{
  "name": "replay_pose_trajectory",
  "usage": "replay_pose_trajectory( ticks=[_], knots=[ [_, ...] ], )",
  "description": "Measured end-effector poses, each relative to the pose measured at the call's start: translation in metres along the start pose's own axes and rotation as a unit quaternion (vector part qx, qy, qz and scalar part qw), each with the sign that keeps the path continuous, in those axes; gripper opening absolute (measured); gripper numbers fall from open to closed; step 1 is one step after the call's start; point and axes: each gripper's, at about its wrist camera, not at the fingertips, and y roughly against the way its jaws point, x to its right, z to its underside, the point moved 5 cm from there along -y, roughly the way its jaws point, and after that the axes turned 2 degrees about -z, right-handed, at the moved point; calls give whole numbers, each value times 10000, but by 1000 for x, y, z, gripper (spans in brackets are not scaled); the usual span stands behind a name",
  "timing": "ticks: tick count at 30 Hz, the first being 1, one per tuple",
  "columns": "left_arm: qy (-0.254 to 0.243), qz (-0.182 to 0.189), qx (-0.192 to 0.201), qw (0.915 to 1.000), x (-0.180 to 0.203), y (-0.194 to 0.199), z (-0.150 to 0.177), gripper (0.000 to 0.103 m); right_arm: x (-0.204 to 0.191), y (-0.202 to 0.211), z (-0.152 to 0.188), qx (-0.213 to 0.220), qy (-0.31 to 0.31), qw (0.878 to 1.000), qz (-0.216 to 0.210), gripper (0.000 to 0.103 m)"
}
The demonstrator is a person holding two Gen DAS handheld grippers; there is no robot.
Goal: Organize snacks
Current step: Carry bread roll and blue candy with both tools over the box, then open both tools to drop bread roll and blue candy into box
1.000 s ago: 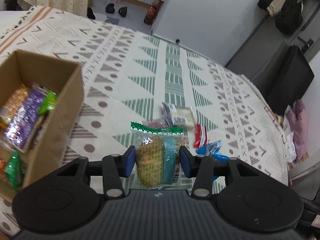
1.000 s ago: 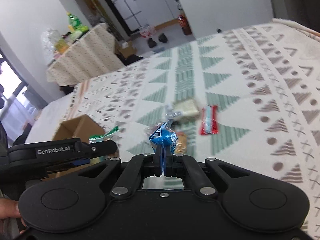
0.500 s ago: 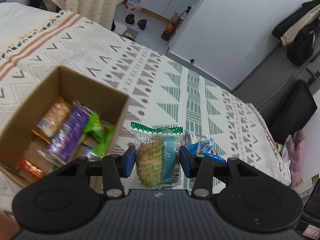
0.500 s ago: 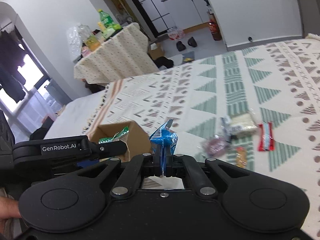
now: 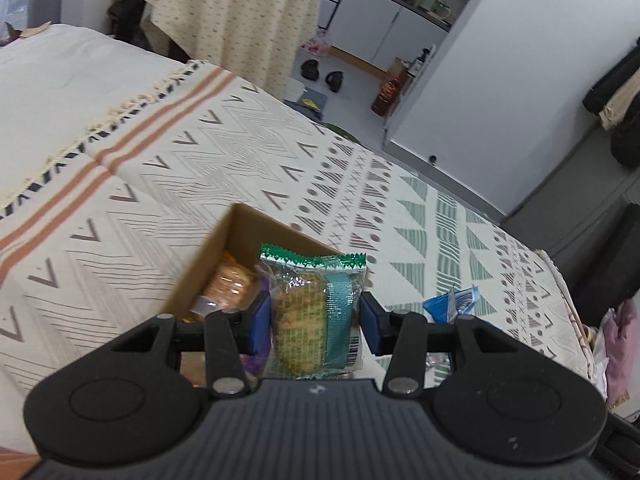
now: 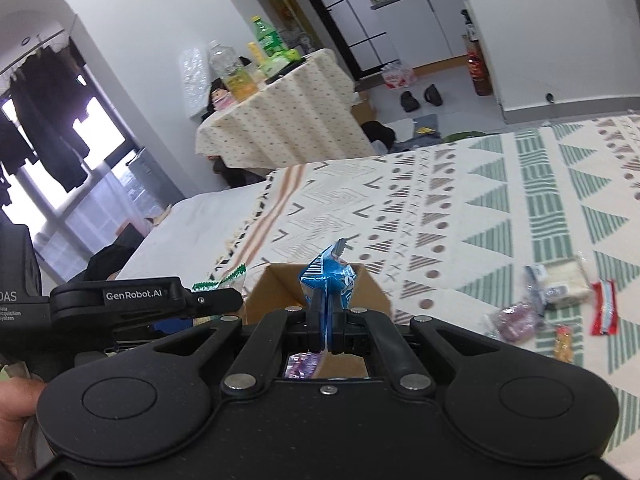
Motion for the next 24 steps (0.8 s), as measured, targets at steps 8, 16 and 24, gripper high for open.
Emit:
replay_pose_trajectory(
  ticks=[8,16,24],
  knots=[
    [234,-129,-56,9996,-31,3,0,46,-31,-14,4,-138,162,9996,-157,1],
    [539,-213,-75,9983,-54,8,2,69,-49,-29,17,-434,170,9984,-306,6],
    [631,-272,-111,9976,-63,14,2,86,-43,-21,16,-544,113,9984,-134,26]
  ],
)
